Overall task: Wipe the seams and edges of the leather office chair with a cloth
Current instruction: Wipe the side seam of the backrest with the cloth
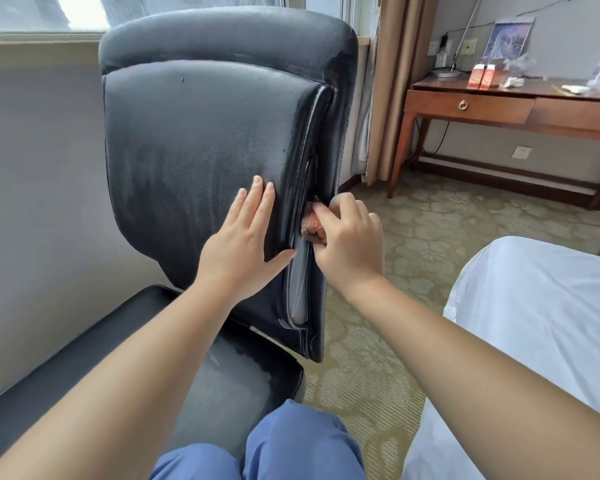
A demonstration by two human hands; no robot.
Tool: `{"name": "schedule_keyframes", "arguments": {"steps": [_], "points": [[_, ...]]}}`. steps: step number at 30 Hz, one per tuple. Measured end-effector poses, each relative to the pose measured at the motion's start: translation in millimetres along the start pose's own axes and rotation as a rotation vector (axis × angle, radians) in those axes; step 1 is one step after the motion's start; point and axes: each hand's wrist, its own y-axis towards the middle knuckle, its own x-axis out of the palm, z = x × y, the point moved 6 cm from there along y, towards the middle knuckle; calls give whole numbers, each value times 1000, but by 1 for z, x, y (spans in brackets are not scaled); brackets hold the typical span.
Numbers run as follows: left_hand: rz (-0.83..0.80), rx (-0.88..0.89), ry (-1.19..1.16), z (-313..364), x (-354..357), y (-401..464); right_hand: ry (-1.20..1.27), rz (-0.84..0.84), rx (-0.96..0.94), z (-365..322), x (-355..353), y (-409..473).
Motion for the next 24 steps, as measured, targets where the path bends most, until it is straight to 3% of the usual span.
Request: {"name": "schedule_keyframes", "arguments": {"steps": [14,19,24], "points": [[-69,-21,-6,3,0,-1,-37,-149,13,-1,18,-45],[-61,-20,1,4,0,-2,256,22,188,-2,-16,-10],[-97,21,-5,0,-1,-2,433,-127,327,-16,-9,5]]}}
